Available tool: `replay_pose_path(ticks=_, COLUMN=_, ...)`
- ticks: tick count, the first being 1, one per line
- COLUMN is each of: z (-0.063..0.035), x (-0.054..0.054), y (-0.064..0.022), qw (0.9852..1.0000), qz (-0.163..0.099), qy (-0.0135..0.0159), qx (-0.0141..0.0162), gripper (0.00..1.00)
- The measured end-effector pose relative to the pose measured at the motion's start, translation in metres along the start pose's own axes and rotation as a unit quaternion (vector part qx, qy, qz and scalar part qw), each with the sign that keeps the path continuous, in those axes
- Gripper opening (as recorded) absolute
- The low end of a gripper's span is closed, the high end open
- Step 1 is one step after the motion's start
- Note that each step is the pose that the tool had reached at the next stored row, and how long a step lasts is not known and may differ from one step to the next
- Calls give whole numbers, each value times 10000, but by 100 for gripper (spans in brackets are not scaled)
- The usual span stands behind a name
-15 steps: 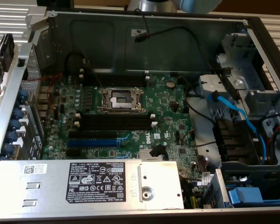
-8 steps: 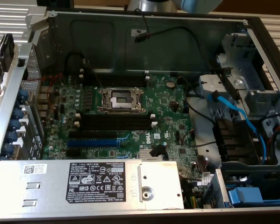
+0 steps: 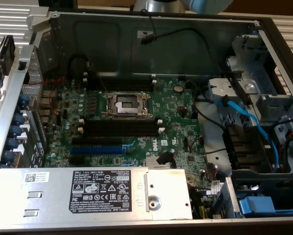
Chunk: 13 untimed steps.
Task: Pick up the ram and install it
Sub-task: 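Pick up the ram and move it above insertion slot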
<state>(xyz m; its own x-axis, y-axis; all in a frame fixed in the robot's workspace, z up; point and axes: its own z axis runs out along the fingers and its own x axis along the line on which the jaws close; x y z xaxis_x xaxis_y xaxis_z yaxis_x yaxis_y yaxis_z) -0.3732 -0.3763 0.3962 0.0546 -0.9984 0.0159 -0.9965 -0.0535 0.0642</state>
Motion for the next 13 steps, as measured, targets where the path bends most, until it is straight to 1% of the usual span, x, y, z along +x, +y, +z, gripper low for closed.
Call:
replay_pose_path(ticks=2, z=-6, x=10, y=-34, qw=10000, qz=0, qy=1, qx=41, gripper=12)
replay_pose_path(ticks=5, z=-26, x=37, y=-132, qw=9999, qz=2, qy=3, qx=162, gripper=12)
replay_pose_path(ticks=6, z=-33, x=46, y=-175, qw=9998, qz=2, qy=5, qx=187, gripper=12)
replay_pose_path(ticks=7, z=-40, x=55, y=-225, qw=9998, qz=3, qy=6, qx=206, gripper=12)
replay_pose_path(ticks=8, z=-46, x=64, y=-280, qw=9998, qz=3, qy=7, qx=220, gripper=12)
replay_pose_path(ticks=13, z=-64, x=88, y=-442, qw=9997, qz=3, qy=8, qx=243, gripper=12)
